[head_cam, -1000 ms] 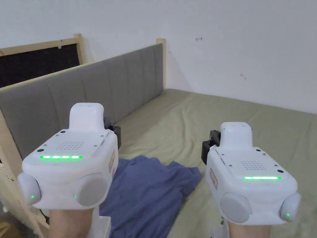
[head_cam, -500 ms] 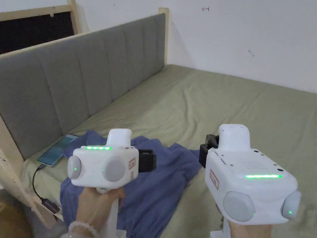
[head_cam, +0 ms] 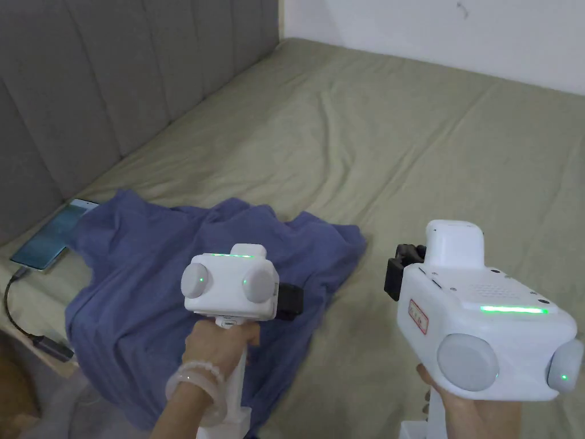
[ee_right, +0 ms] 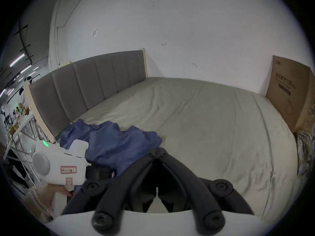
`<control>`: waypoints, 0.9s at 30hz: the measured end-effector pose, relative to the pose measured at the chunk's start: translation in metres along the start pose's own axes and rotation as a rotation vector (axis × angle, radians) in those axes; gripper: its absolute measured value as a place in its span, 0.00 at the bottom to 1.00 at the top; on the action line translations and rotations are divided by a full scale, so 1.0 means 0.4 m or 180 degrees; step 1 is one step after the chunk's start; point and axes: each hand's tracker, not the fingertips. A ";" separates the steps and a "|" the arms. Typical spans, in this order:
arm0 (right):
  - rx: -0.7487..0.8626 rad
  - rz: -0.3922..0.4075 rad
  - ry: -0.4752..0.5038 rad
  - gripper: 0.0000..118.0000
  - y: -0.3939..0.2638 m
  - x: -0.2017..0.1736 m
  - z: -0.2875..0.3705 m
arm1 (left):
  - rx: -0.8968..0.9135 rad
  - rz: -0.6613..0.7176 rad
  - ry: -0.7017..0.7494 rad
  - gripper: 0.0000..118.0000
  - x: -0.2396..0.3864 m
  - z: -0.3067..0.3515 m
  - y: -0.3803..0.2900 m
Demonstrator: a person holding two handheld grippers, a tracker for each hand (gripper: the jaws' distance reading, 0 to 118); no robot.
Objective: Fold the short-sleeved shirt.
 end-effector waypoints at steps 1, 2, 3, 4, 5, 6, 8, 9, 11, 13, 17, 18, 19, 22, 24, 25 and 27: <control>-0.0019 -0.0024 0.0011 0.00 -0.004 0.002 -0.006 | -0.0024 0.0092 -0.0054 0.96 -0.013 -0.001 0.004; -0.0041 -0.0038 0.0027 0.00 -0.009 0.002 -0.011 | -0.0034 0.0143 -0.0104 0.93 -0.024 0.006 0.003; -0.0064 -0.0039 0.0053 0.00 -0.014 0.002 -0.015 | -0.0023 0.0141 -0.0093 0.87 -0.026 0.012 0.003; -0.0086 -0.0030 0.0076 0.00 -0.021 -0.001 -0.017 | -0.0022 0.0146 -0.0088 0.78 -0.027 0.019 0.005; -0.0108 -0.0013 0.0088 0.00 -0.025 -0.004 -0.017 | -0.0009 0.0155 -0.0086 0.66 -0.028 0.030 0.007; -0.0118 0.0008 0.0093 0.00 -0.029 -0.006 -0.017 | 0.0053 0.0172 -0.0095 0.55 -0.032 0.052 0.005; -0.0139 -0.0003 0.0118 0.00 -0.032 -0.006 -0.015 | 0.0190 0.0292 -0.0058 0.49 -0.043 0.082 0.010; -0.0156 -0.0050 0.0149 0.00 -0.033 -0.003 -0.014 | 0.0216 0.0386 -0.0039 0.18 -0.052 0.080 0.013; -0.0152 -0.0108 0.0156 0.00 -0.031 0.004 -0.003 | 0.0052 0.0492 -0.0173 0.03 -0.073 0.064 0.011; -0.0105 -0.0089 0.0128 0.00 -0.026 0.012 0.017 | 0.0088 0.0462 -0.0153 0.03 -0.076 0.079 0.012; -0.0012 -0.0067 0.0052 0.00 -0.010 0.041 0.057 | 0.0142 0.0511 -0.0536 0.03 -0.109 0.130 0.027; 0.0020 -0.0104 0.0035 0.00 -0.005 0.052 0.068 | 0.0212 0.0640 -0.0669 0.03 -0.112 0.173 0.026; 0.0046 -0.0144 0.0014 0.00 -0.001 0.062 0.079 | 0.0273 0.0719 -0.0734 0.03 -0.118 0.202 0.031; 0.0126 -0.0240 -0.0016 0.00 0.009 0.092 0.113 | 0.0443 0.0616 -0.0781 0.03 -0.095 0.293 0.050; 0.0200 -0.0266 -0.0111 0.00 0.012 0.109 0.142 | 0.0577 0.0342 -0.0756 0.03 -0.047 0.353 0.064; 0.0234 -0.0292 -0.0133 0.00 0.013 0.120 0.157 | 0.0604 0.0218 -0.0801 0.03 -0.021 0.379 0.072; 0.0305 -0.0356 -0.0179 0.00 0.015 0.146 0.189 | 0.0748 0.0074 -0.0951 0.03 0.038 0.429 0.093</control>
